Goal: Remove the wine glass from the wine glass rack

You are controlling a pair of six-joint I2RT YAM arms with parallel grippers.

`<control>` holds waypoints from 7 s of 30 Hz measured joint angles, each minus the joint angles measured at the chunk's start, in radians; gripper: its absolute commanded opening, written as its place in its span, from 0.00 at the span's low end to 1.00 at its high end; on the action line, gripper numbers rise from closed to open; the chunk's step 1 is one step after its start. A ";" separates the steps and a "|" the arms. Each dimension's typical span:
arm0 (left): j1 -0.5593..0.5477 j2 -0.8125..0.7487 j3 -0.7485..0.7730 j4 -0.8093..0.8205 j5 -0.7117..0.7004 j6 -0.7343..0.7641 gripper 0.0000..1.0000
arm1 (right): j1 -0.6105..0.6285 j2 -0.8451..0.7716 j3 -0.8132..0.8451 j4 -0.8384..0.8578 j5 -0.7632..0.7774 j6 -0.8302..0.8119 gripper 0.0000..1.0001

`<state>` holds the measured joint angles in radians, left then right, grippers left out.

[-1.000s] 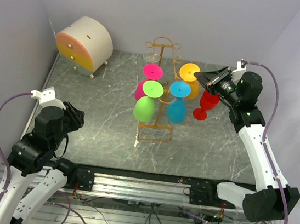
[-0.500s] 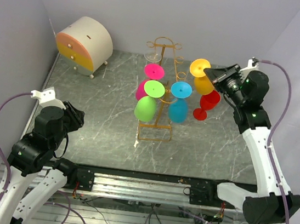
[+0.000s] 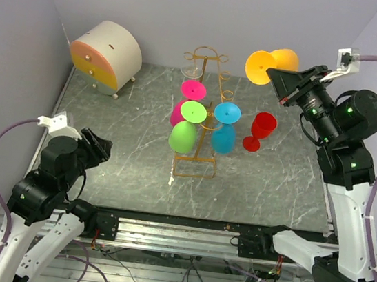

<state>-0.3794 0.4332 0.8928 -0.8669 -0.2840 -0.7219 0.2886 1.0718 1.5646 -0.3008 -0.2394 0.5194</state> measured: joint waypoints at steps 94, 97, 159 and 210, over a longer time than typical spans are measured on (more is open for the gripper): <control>0.000 -0.068 0.053 0.358 0.651 -1.033 0.47 | 1.401 0.303 -0.329 0.605 1.004 -1.544 0.00; 0.000 -0.068 0.038 0.375 0.657 -1.034 0.39 | 1.402 0.307 -0.333 0.612 1.003 -1.554 0.00; -0.002 -0.179 -0.103 0.335 0.515 -0.455 0.07 | 0.885 0.277 0.449 -0.579 1.149 -0.446 0.34; -0.001 0.028 0.080 0.286 0.503 -0.229 0.23 | 0.572 0.463 0.491 -0.616 -0.138 -0.241 0.00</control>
<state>-0.3805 0.4610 0.9730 -0.5808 0.2192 -0.9512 0.8608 1.5349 2.0552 -0.9169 -0.3775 0.2787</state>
